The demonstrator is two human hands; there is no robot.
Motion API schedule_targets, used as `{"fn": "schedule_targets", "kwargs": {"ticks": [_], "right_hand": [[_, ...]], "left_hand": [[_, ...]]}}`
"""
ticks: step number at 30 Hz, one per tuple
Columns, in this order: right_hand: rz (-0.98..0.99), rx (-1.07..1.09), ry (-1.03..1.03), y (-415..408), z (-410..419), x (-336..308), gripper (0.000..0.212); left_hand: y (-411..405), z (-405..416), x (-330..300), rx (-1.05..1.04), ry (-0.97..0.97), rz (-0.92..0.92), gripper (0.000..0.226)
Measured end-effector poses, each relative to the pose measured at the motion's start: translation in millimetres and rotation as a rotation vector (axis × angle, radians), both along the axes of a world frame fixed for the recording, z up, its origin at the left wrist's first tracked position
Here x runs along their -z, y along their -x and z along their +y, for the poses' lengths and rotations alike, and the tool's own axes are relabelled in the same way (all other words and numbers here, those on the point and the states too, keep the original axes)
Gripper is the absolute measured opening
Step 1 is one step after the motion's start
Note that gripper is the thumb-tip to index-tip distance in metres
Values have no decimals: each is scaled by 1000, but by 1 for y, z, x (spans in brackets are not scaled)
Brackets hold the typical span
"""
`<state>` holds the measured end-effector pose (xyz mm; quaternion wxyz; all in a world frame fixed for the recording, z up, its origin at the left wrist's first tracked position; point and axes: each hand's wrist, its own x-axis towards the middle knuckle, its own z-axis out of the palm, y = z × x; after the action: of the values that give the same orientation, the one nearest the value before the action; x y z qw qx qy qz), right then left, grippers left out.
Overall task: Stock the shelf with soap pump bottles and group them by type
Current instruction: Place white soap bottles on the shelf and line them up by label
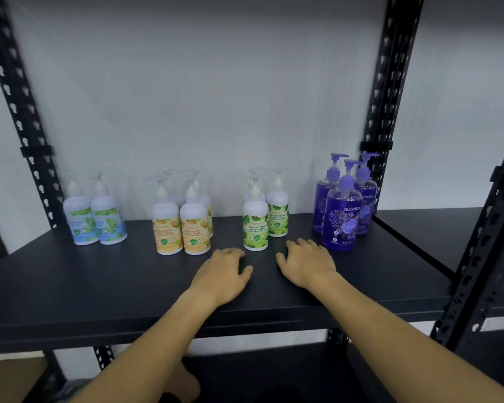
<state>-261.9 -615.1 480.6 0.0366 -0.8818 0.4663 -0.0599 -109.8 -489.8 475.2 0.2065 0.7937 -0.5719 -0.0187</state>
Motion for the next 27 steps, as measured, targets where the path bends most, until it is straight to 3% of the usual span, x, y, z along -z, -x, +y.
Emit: {"fn": "schedule_targets", "kwargs": {"ticks": [6, 18, 22, 27], "right_hand": [[94, -128, 39, 6, 41, -13, 51], [18, -651, 193, -68, 205, -32, 53], [-73, -827, 248, -102, 273, -17, 47], [-46, -1020, 215, -142, 355, 37, 45]], "left_hand": [[-11, 56, -7, 15, -54, -88, 48], [-71, 248, -6, -257, -57, -338, 46], [-86, 326, 15, -350, -39, -366, 47], [-87, 420, 61, -486, -140, -375, 45]]}}
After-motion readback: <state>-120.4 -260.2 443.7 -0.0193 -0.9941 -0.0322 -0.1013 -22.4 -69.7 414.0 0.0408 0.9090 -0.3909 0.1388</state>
